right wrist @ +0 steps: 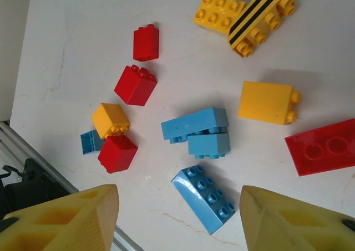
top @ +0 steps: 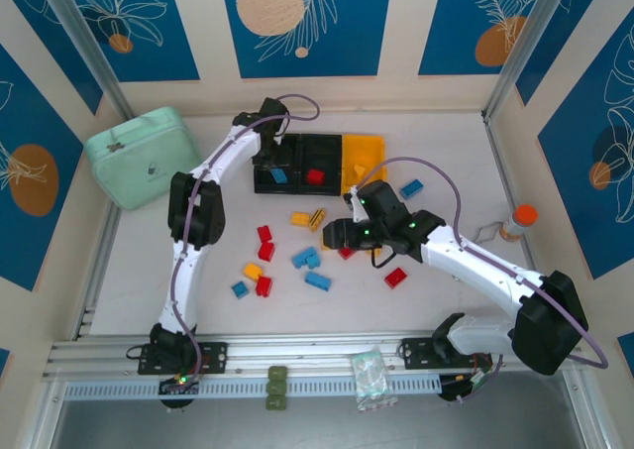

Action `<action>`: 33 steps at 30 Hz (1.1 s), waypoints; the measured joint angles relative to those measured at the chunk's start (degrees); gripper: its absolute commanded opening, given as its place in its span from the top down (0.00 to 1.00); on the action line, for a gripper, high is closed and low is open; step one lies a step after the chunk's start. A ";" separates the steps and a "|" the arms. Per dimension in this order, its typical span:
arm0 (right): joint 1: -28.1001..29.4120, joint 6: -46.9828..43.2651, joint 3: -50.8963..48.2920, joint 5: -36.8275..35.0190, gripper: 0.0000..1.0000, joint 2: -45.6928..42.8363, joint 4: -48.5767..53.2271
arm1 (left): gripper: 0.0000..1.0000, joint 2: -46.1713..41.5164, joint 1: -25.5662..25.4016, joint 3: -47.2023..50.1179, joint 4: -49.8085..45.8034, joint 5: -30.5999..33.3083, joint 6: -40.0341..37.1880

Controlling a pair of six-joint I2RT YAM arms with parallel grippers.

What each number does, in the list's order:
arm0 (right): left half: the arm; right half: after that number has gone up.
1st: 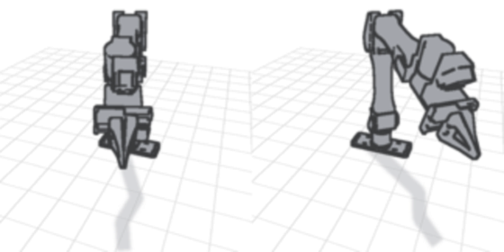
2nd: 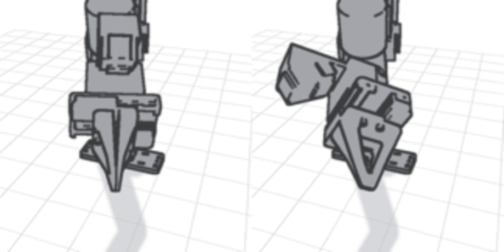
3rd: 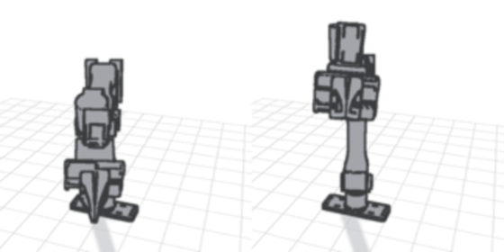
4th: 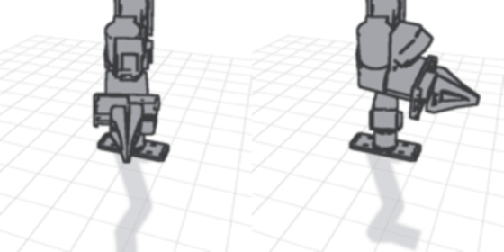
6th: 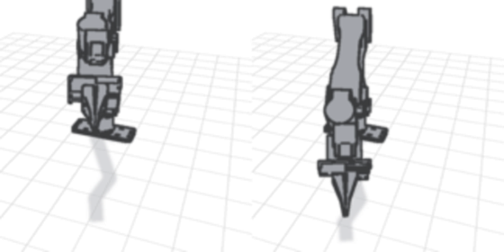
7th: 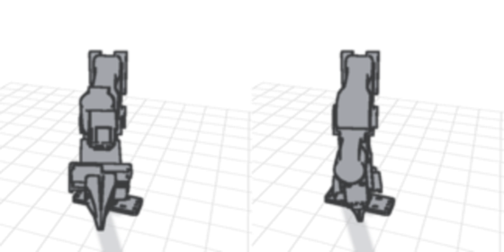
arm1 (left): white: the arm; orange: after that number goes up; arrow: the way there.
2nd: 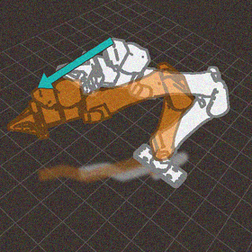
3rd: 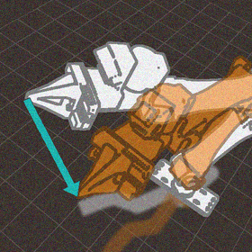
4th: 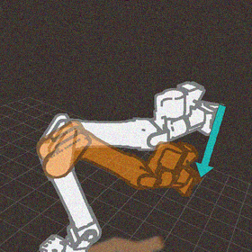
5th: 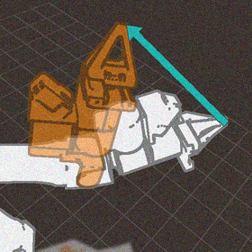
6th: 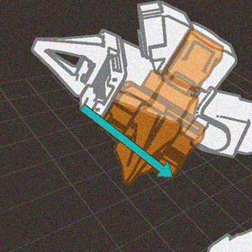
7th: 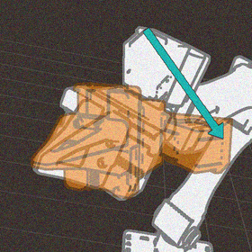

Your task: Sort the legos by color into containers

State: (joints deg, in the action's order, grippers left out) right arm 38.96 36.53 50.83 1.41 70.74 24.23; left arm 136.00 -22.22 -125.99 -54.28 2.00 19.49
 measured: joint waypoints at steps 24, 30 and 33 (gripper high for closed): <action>-12.48 11.74 4.13 -8.26 0.30 8.02 21.31 | 0.42 -52.87 -8.50 65.48 24.72 -19.34 4.83; -12.46 15.47 4.98 -9.20 0.29 13.97 21.40 | 0.42 -57.22 -12.61 75.63 31.58 -21.03 9.79; -12.46 16.52 6.25 -9.62 0.29 16.68 21.18 | 0.42 -57.20 -13.18 77.05 33.68 -21.09 11.19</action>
State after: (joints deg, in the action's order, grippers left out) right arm 26.50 53.06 57.08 -8.21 87.42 45.41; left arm 78.81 -35.40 -48.95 -20.60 -19.09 30.68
